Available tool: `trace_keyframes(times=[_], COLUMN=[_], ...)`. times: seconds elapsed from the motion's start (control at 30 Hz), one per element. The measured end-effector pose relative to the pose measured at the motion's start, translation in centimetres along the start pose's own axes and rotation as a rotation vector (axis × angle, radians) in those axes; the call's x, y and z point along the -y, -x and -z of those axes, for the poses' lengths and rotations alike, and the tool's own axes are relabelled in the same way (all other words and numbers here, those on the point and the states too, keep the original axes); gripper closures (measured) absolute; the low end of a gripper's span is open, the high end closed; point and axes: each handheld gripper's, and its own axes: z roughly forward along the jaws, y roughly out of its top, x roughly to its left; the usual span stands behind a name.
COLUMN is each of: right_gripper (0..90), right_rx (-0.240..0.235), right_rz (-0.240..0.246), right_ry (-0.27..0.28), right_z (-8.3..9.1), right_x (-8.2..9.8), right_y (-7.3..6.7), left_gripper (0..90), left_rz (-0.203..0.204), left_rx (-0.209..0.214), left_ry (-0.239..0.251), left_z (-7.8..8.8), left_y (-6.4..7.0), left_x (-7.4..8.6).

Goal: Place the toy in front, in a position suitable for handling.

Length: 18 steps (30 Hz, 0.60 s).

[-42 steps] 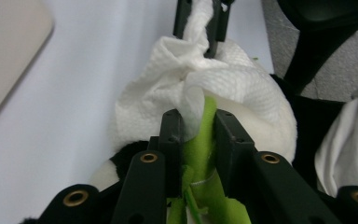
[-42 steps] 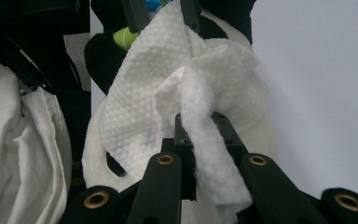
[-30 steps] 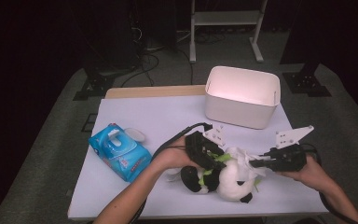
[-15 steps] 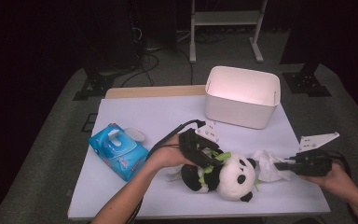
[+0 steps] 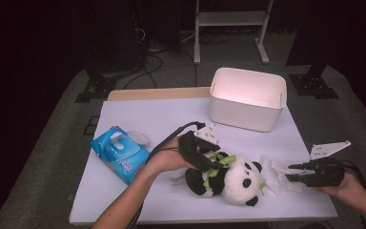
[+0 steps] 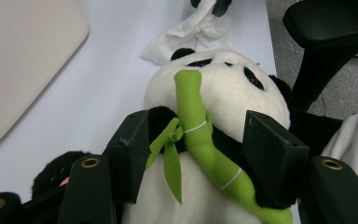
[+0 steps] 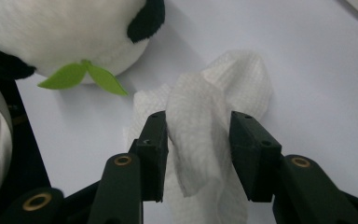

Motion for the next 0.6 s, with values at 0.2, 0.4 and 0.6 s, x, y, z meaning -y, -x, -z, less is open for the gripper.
trace_keyframes(times=[0.2, 0.4, 0.6], right_gripper=[54.5, 53.0, 50.9], right_rx=[0.004, 0.003, 0.001], right_rz=[0.029, 0.039, 0.055], right_ry=[-0.002, 0.011, 0.02], right_z=[0.4, 0.7, 0.8], right_x=[-1.3, -2.3, -3.5], right_y=[-0.2, -0.3, -0.3], left_gripper=[38.6, 37.3, 36.2], left_rz=[0.011, 0.018, 0.032], left_rx=[-0.007, -0.017, -0.025], left_ry=[0.005, 0.014, 0.022], left_z=[0.3, 0.7, 1.1], left_y=[-0.1, -0.2, -0.4], left_x=[0.3, 0.7, 1.3])
